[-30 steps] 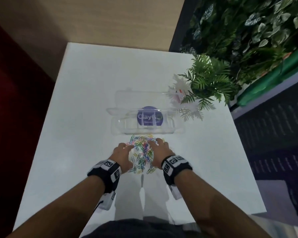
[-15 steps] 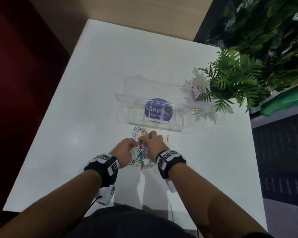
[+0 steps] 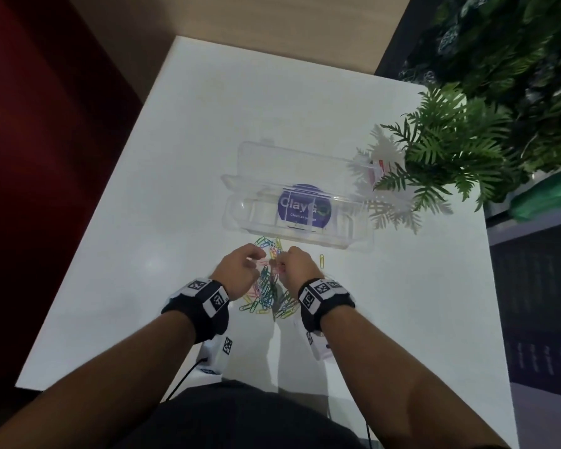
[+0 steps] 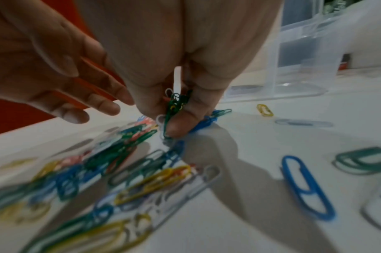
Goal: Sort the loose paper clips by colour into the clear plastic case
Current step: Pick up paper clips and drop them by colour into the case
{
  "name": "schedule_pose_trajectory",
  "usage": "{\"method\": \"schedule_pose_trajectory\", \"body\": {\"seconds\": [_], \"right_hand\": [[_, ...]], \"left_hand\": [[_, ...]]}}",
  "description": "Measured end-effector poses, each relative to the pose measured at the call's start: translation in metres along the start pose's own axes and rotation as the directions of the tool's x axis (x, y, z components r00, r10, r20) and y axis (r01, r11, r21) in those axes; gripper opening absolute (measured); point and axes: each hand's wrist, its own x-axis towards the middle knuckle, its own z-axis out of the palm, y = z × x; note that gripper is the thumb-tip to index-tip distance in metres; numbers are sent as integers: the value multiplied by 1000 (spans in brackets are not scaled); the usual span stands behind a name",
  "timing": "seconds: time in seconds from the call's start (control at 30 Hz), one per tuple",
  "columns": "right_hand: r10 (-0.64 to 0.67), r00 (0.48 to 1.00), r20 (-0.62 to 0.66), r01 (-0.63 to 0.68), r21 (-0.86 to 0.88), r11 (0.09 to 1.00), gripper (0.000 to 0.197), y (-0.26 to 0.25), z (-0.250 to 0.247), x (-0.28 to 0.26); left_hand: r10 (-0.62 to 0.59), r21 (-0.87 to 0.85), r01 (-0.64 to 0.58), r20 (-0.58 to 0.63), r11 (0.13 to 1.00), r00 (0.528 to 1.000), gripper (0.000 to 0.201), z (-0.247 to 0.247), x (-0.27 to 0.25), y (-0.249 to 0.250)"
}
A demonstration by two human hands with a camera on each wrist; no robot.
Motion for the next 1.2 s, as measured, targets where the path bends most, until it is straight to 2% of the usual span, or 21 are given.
{"method": "schedule_pose_trajectory", "body": {"seconds": [0.13, 0.23, 0.33, 0.4, 0.47, 0.53, 0.57, 0.67, 0.73, 0.87, 0.97, 1.03, 1.13, 1.2], "right_hand": [[136, 990, -30, -128, 193, 973, 13, 3, -24, -6], [162, 980, -117, -94, 448, 889, 7, -4, -47, -21], [118, 972, -205, 18, 564, 826, 11, -24, -71, -37], [82, 968, -238, 77, 591, 803, 13, -38, -82, -45], [43, 966, -253, 127, 618, 775, 15, -48, -87, -52], [-27, 964, -265, 170, 535, 827, 15, -52, -89, -57], [-72, 964, -256, 188, 461, 867, 18, -53, -91, -61], [-183, 955, -232, 243, 267, 933, 30, -52, -95, -70], [-198, 943, -267, 270, 266, 925, 33, -49, -97, -74], [-120, 925, -361, 269, 399, 877, 23, -37, -100, -77], [19, 893, -450, 244, 518, 820, 20, -29, -99, -76], [50, 871, -489, 217, 473, 854, 22, -26, -99, -77], [-55, 903, -425, 207, 319, 925, 10, -28, -97, -81], [-155, 929, -335, 237, 218, 947, 15, -35, -93, -84]], "left_hand": [[-36, -177, 27, -48, 984, 998, 24, -15, 3, 15], [-93, -434, 88, 8, 897, 996, 13, -18, -1, 37], [-141, -698, 247, 207, 672, 968, 27, -12, -4, 59], [-125, -787, 353, 338, 506, 933, 42, -7, -6, 72], [-117, -834, 436, 422, 338, 899, 46, -4, -8, 80], [-101, -855, 481, 470, 195, 877, 43, -3, -11, 86], [-95, -861, 486, 477, 152, 874, 42, -3, -11, 87], [-82, -869, 475, 468, 142, 880, 39, -4, -10, 83], [-64, -870, 470, 466, 149, 882, 37, -5, -12, 80], [-10, -882, 456, 458, 115, 889, 46, -6, -15, 77], [-33, -879, 457, 457, 140, 889, 46, -7, -15, 75], [-53, -883, 455, 452, 119, 891, 44, -8, -15, 74], [-21, -890, 442, 443, 110, 896, 45, -12, -18, 76], [-14, -896, 431, 433, 108, 901, 43, -14, -18, 75]]}}
